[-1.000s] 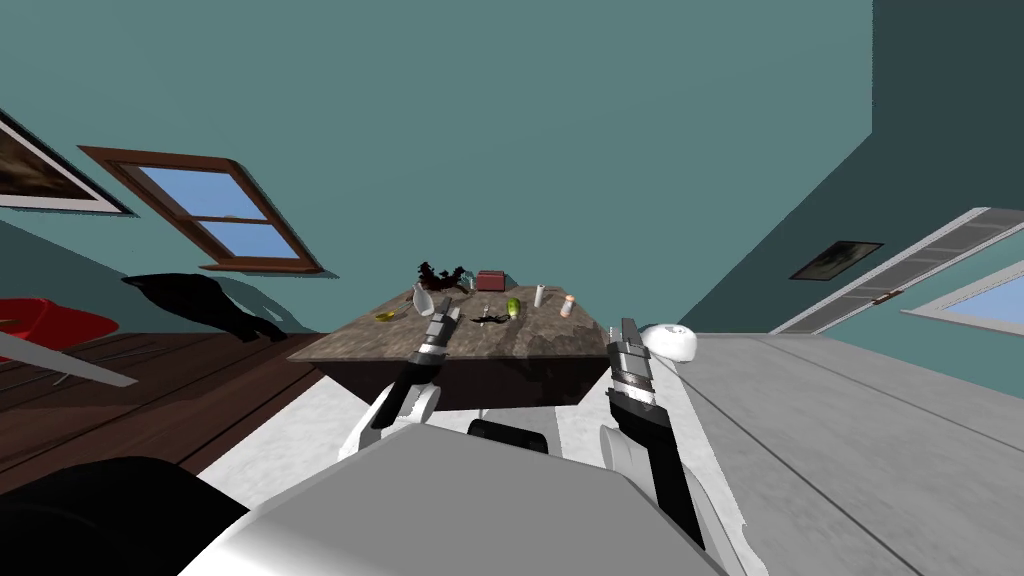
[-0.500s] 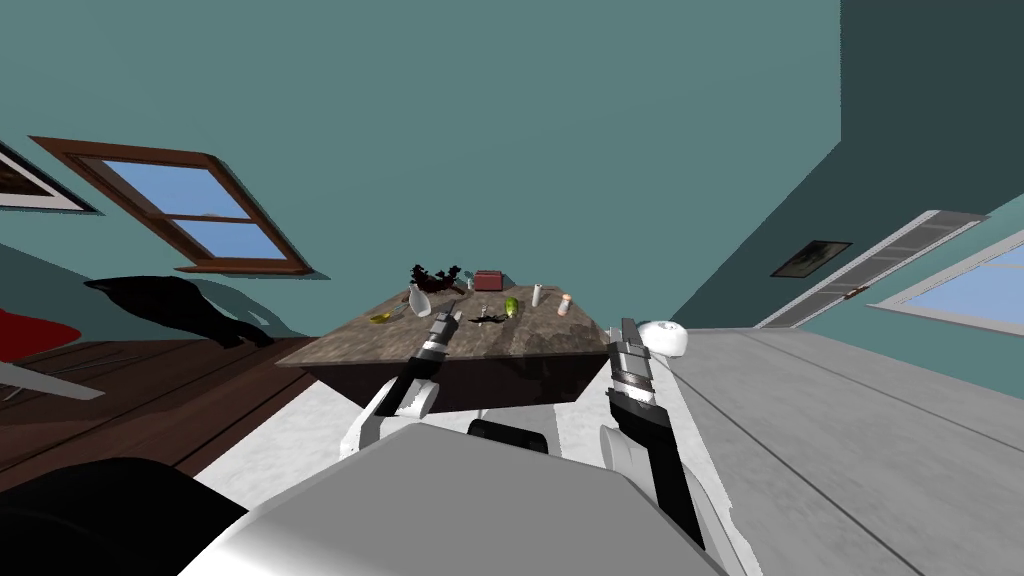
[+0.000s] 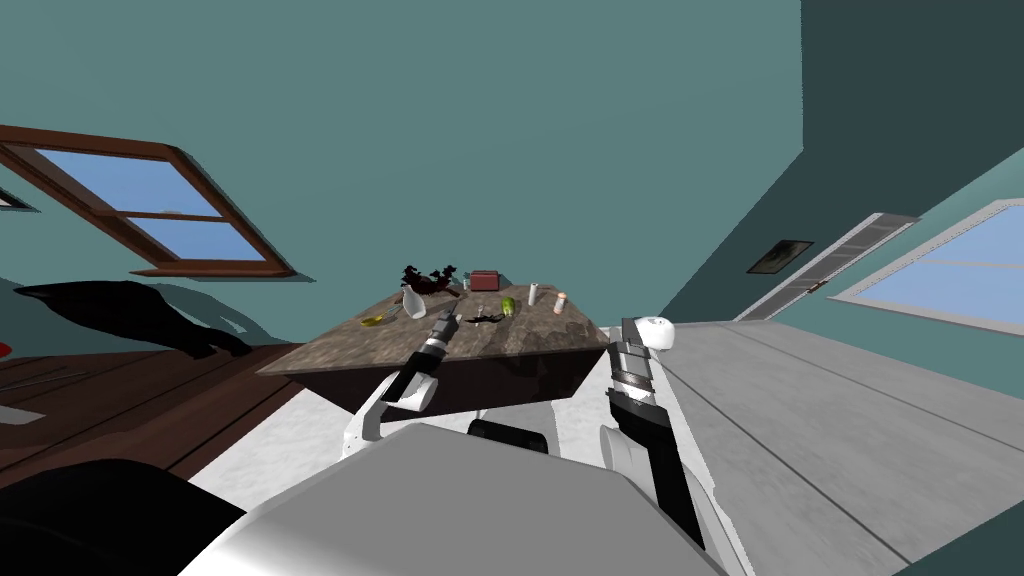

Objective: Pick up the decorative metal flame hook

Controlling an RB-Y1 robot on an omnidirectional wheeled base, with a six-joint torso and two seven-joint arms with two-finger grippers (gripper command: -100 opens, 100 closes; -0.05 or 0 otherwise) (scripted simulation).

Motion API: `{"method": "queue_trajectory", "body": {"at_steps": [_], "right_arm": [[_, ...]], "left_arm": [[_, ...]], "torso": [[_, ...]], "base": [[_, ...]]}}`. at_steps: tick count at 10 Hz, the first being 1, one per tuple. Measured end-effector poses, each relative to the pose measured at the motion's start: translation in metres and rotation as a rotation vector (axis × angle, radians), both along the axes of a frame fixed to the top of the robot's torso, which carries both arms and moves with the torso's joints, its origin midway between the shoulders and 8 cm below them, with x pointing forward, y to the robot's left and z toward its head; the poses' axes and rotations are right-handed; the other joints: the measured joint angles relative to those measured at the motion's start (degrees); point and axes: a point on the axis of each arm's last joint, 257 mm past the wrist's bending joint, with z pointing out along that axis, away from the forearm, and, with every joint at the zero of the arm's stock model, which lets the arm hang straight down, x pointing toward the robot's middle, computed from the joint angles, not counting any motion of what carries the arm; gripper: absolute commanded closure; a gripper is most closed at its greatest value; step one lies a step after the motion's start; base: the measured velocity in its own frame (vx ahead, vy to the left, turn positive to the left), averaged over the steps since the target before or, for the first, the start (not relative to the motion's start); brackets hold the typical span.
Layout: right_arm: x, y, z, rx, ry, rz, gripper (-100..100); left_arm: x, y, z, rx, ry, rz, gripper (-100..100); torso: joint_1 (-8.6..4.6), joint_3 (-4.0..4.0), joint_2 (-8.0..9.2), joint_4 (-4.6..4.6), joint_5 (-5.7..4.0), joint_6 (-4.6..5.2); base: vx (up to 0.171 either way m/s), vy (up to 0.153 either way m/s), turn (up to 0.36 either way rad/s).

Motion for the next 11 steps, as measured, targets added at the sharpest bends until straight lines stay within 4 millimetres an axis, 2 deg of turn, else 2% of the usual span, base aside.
{"method": "queue_trajectory", "body": {"at_steps": [5,11], "right_arm": [[0.0,0.0,0.0,0.0,0.0,0.0,0],[0.0,0.0,0.0,0.0,0.0,0.0,0]], "left_arm": [[0.02,0.018,-0.026,-0.031,0.117,0.017,-100],[0.033,0.04,-0.056,-0.074,0.249,0.053,-100]], "torso": [[0.01,0.0,-0.01,0.0,0.0,0.0],[-0.02,-0.01,-0.01,0.0,-0.01,0.0]], "base": [[-0.008,0.002,-0.07],[-0.008,0.0,-0.063]]}}
